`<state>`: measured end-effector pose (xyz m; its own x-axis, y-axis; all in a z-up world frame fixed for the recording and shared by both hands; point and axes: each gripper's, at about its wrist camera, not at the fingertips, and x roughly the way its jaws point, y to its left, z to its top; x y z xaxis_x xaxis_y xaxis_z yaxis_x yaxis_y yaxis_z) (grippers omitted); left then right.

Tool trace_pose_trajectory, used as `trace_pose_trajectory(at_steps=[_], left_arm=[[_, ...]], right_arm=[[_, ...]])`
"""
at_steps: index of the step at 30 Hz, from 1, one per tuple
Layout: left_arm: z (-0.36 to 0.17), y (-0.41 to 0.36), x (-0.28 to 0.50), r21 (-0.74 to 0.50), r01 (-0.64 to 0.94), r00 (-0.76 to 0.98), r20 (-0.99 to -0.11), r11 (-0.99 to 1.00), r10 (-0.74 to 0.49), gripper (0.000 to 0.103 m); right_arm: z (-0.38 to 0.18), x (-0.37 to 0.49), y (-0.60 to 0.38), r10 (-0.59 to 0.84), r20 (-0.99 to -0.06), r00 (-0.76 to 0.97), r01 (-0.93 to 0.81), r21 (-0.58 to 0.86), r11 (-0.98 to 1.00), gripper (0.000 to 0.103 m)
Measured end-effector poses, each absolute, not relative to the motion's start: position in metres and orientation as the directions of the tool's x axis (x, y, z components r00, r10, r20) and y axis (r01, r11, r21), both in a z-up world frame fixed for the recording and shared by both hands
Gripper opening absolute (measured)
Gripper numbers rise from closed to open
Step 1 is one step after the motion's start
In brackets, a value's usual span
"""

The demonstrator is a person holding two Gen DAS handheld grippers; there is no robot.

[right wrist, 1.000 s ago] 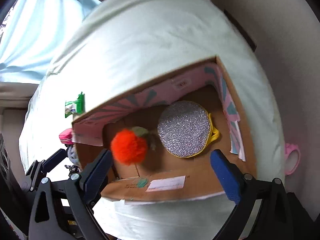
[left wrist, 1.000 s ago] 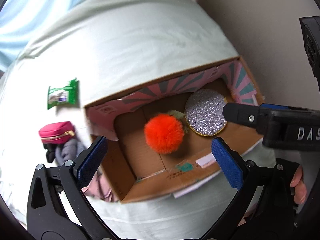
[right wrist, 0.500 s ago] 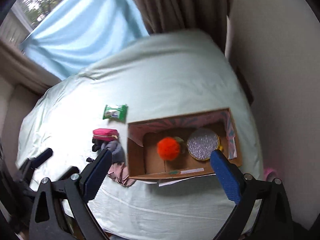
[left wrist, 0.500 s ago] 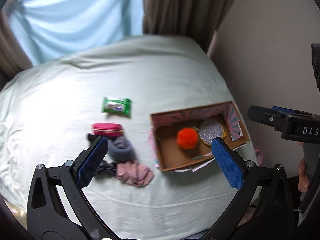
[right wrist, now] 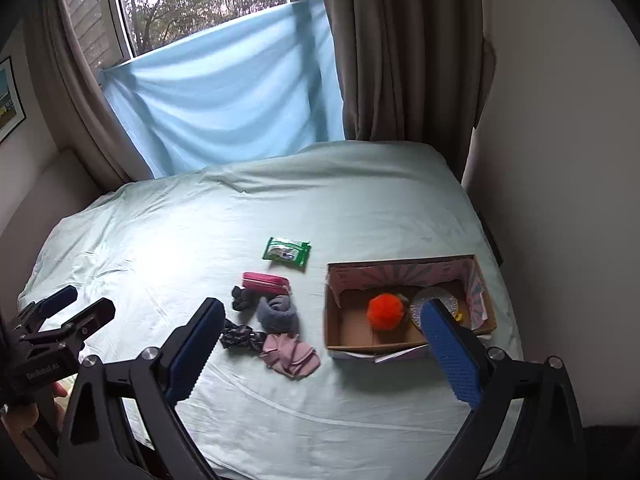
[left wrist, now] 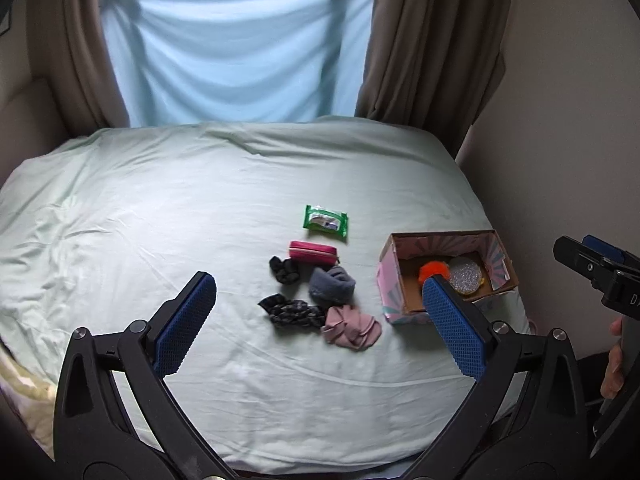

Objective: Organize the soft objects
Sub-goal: 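Open both tools to drop the pompom and pad into the box, then grasp the black patterned scarf with the left tool while the right grasps the pink scarf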

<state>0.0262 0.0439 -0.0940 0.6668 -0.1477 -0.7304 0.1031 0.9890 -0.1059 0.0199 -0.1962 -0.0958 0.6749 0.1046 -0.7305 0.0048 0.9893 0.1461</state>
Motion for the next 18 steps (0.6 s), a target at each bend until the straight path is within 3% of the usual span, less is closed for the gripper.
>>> trace_pose_trajectory(at_steps=[10, 18], left_arm=[[-0.136, 0.102, 0.024, -0.139, 0.180, 0.664, -0.713, 0.974, -0.225, 0.103], [-0.227, 0.111, 0.056, -0.131, 0.310, 0.649, -0.694, 0.941, -0.311, 0.103]], right_arm=[[-0.125, -0.002, -0.130, 0.073, -0.694, 0.716, 0.055, 0.160, 0.986, 0.098], [-0.202, 0.007, -0.092, 0.027, -0.667, 0.744, 0.068, 0.116, 0.991, 0.098]])
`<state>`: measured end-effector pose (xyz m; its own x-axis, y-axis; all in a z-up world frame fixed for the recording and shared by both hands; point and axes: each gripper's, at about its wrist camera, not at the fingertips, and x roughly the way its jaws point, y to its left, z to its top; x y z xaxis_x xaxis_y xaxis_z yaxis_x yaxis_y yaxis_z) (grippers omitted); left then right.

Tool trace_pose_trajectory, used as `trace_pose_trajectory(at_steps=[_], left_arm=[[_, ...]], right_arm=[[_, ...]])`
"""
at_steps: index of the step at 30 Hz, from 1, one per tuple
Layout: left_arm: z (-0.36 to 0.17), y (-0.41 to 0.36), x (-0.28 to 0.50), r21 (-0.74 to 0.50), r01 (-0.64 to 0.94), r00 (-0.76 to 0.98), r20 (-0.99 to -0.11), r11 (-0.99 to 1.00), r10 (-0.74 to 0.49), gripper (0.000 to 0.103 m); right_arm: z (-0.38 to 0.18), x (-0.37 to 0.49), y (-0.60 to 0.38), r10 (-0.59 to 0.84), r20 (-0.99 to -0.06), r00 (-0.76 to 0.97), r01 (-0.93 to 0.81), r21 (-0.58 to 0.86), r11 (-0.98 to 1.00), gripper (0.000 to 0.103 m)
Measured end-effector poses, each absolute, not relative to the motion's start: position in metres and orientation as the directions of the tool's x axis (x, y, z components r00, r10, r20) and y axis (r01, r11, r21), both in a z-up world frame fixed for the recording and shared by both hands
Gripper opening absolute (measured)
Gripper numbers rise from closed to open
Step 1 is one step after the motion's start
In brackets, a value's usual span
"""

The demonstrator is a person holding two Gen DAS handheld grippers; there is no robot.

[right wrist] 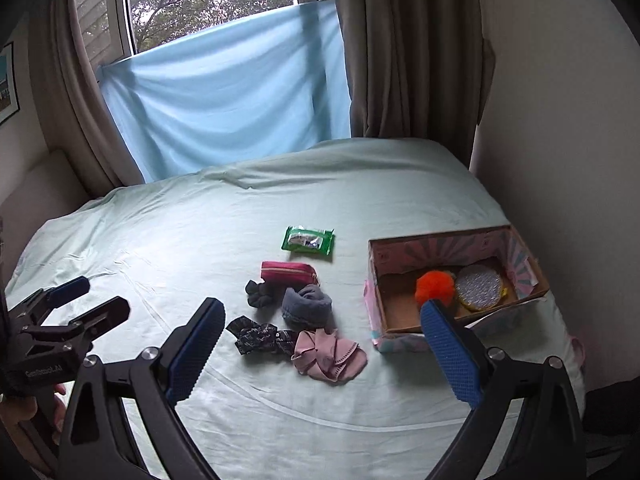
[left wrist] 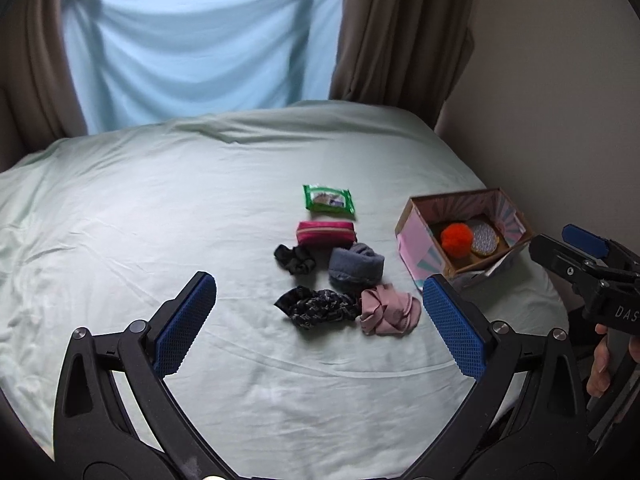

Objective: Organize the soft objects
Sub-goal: 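Grasp the black patterned scarf with the left tool while the right grasps the pink scarf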

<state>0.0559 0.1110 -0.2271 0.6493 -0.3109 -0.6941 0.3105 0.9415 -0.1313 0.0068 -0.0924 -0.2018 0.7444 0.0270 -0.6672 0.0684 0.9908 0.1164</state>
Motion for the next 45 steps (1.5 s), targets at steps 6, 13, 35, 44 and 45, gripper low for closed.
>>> trace_pose_trajectory(at_steps=[6, 13, 35, 44, 45], left_arm=[[-0.315, 0.100, 0.086, -0.114, 0.423, 0.610, -0.697, 0.899, -0.376, 0.103], [-0.392, 0.089, 0.123, -0.128, 0.513, 0.548, -0.712, 0.849, -0.438, 0.103], [-0.498, 0.036, 0.171, -0.152, 0.638, 0.382, -0.789, 0.755, -0.482, 0.078], [-0.497, 0.025, 0.166, -0.151, 0.680, 0.354, -0.789, 0.718, -0.502, 0.044], [-0.496, 0.026, 0.166, -0.159, 0.674, 0.353, -0.789, 0.722, -0.503, 0.042]], right_arm=[[-0.285, 0.024, -0.078, 0.005, -0.682, 0.731, 0.077, 0.089, 0.993, 0.098], [-0.376, 0.043, -0.077, 0.003, -0.716, 0.698, 0.089, 0.090, 0.992, 0.098], [-0.490, 0.100, -0.079, -0.003, -0.768, 0.640, 0.065, 0.050, 0.997, 0.094], [-0.486, 0.096, -0.079, -0.034, -0.763, 0.646, 0.078, 0.021, 0.997, 0.062], [-0.485, 0.096, -0.077, -0.037, -0.761, 0.648, 0.069, 0.010, 0.998, 0.054]])
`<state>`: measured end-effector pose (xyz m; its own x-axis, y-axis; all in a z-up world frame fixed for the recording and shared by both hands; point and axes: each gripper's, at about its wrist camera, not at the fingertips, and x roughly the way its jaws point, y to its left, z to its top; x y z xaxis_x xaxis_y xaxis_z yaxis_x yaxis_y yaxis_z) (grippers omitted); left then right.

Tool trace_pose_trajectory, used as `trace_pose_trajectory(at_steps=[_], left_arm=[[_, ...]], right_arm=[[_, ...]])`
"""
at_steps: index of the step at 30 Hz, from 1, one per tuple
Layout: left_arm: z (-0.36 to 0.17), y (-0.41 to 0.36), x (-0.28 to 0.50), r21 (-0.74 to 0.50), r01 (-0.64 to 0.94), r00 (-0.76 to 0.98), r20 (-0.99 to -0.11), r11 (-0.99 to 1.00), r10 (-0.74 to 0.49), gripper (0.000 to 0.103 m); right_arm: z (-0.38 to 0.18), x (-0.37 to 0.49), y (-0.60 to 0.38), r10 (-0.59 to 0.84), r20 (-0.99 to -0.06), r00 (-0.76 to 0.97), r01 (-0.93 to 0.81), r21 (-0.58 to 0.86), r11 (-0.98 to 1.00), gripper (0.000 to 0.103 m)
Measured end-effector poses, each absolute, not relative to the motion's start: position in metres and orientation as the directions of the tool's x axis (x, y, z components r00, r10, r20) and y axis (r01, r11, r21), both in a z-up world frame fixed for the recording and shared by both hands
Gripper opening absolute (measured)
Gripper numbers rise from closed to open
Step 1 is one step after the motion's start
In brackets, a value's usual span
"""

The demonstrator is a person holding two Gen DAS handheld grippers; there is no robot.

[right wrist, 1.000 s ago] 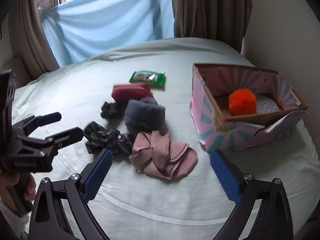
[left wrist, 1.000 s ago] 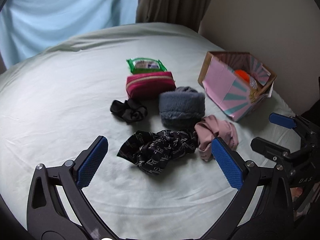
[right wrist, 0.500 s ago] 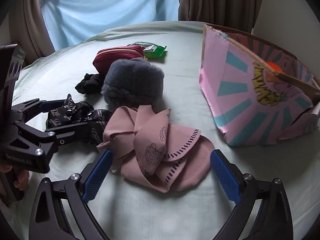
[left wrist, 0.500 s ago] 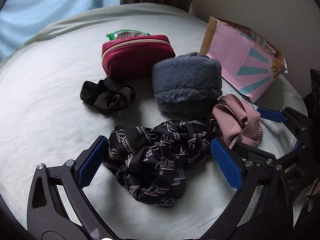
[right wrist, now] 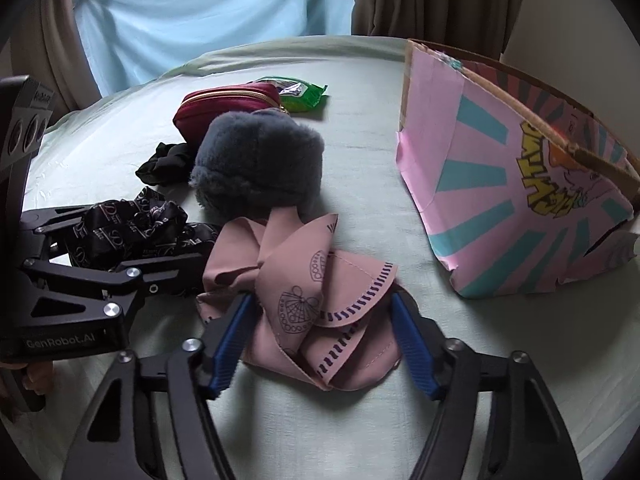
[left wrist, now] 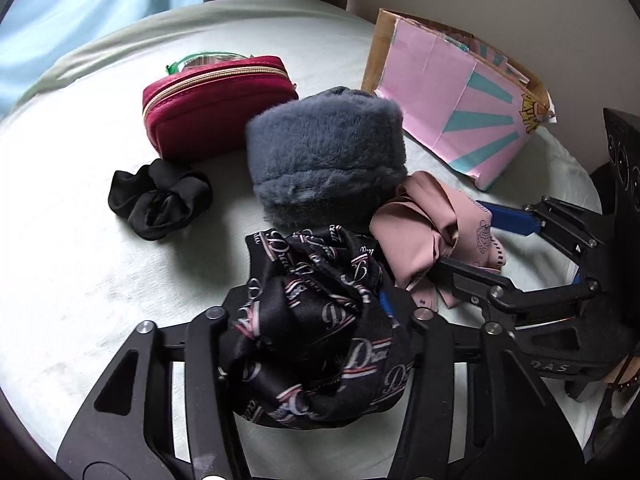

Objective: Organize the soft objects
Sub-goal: 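Grasp the black patterned scarf with the left tool while the right grasps the pink scarf, then carry the black scarf and pink scarf over the box with both tools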

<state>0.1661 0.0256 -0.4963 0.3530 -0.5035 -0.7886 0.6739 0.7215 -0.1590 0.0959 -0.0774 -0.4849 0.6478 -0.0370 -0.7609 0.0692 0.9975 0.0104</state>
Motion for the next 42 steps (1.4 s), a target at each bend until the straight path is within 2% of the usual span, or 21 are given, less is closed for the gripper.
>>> trace_pose_trajectory(at_steps=[5, 13, 19, 25, 35, 42], left_arm=[[-0.492, 0.034, 0.164, -0.184, 0.637, 0.358, -0.789, 0.749, -0.499, 0.039], [-0.471, 0.046, 0.154, -0.187, 0.596, 0.392, -0.781, 0.781, -0.486, 0.038], [-0.444, 0.057, 0.147, -0.186, 0.562, 0.419, -0.776, 0.806, -0.472, 0.038], [-0.398, 0.065, 0.133, -0.178, 0.518, 0.461, -0.766, 0.836, -0.449, 0.038], [-0.282, 0.069, 0.118, -0.186, 0.382, 0.538, -0.752, 0.905, -0.381, 0.038], [-0.199, 0.041, 0.108, -0.207, 0.311, 0.574, -0.737, 0.928, -0.357, 0.038]], right_arm=[[-0.481, 0.096, -0.073, -0.022, -0.759, 0.651, 0.040, 0.005, 0.999, 0.033], [-0.466, 0.090, -0.075, 0.003, -0.752, 0.660, 0.038, 0.037, 0.999, 0.025], [-0.444, 0.084, -0.075, 0.018, -0.746, 0.665, 0.033, 0.054, 0.998, 0.024], [-0.396, 0.072, -0.078, 0.032, -0.730, 0.683, 0.023, 0.065, 0.998, 0.024], [-0.285, 0.052, -0.101, 0.043, -0.693, 0.719, 0.039, 0.101, 0.994, 0.024], [-0.201, 0.046, -0.139, 0.045, -0.675, 0.737, 0.045, 0.115, 0.992, 0.024]])
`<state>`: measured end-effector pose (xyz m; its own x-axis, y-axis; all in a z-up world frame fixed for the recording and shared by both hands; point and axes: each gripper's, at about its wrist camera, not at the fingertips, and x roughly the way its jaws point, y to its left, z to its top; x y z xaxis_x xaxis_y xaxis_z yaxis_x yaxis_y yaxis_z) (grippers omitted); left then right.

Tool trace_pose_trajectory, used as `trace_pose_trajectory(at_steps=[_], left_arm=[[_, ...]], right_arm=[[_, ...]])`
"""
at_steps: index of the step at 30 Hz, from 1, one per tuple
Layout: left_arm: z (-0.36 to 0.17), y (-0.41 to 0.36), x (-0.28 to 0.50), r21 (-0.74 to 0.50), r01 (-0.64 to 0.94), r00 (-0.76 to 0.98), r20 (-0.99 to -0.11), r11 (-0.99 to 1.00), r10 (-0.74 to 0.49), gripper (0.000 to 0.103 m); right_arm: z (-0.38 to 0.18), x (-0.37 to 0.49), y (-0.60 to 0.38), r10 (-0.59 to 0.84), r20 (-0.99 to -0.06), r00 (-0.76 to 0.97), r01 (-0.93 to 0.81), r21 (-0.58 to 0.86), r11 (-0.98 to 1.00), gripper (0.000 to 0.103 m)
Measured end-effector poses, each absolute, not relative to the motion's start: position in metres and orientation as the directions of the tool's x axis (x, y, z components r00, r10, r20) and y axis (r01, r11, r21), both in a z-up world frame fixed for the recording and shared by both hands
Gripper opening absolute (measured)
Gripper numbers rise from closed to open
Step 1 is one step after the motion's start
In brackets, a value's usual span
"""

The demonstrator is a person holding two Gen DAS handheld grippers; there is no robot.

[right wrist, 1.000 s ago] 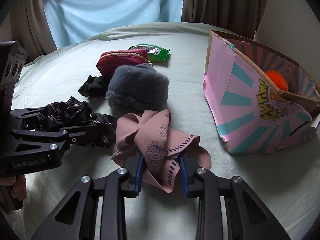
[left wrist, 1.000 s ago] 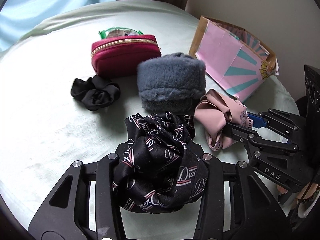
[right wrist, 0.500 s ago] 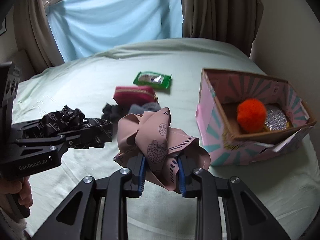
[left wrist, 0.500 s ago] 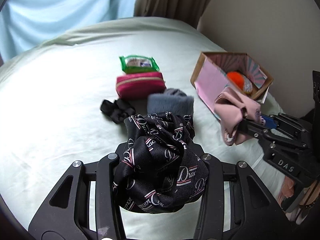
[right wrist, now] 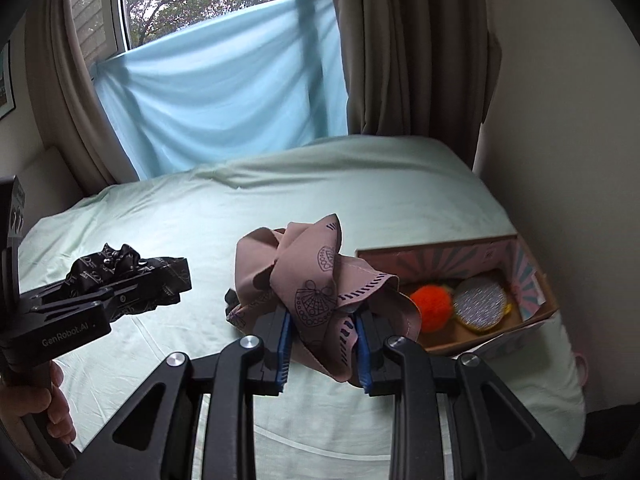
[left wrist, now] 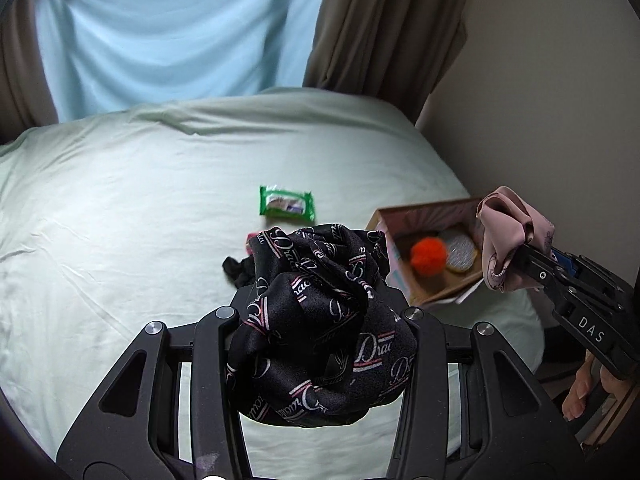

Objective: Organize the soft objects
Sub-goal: 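Carry the black scarf and pink scarf over the box with both tools, then open both tools to drop the two scarves into the box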

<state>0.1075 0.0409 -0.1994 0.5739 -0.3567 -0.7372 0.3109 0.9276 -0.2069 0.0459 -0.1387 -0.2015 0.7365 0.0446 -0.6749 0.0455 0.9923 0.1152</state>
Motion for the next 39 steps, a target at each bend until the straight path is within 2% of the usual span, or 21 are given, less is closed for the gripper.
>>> trace_pose_trajectory(at_steps=[7, 15, 27, 33, 39], left_arm=[[-0.155, -0.015, 0.110, -0.222, 0.288, 0.609, -0.709, 0.932, -0.357, 0.038], [-0.151, -0.115, 0.142, -0.247, 0.310, 0.598, -0.700, 0.918, -0.390, 0.038], [-0.228, -0.263, 0.200, -0.253, 0.355, 0.439, -0.804, 0.900, -0.400, 0.038], [-0.290, -0.313, 0.222, -0.223, 0.377, 0.334, -0.873, 0.899, -0.357, 0.038], [-0.345, -0.326, 0.215, -0.213, 0.364, 0.217, -0.927, 0.907, -0.305, 0.038]], right_arm=[[-0.155, 0.049, -0.193, 0.034, -0.667, 0.744, 0.039, 0.094, 0.995, 0.024], [-0.154, 0.068, -0.275, 0.017, -0.688, 0.726, 0.058, 0.086, 0.995, 0.024], [-0.218, 0.131, -0.379, 0.026, -0.795, 0.606, 0.126, 0.129, 0.984, 0.024], [-0.262, 0.163, -0.405, 0.070, -0.852, 0.518, 0.139, 0.164, 0.977, 0.024], [-0.308, 0.192, -0.420, 0.136, -0.908, 0.395, 0.135, 0.204, 0.969, 0.024]])
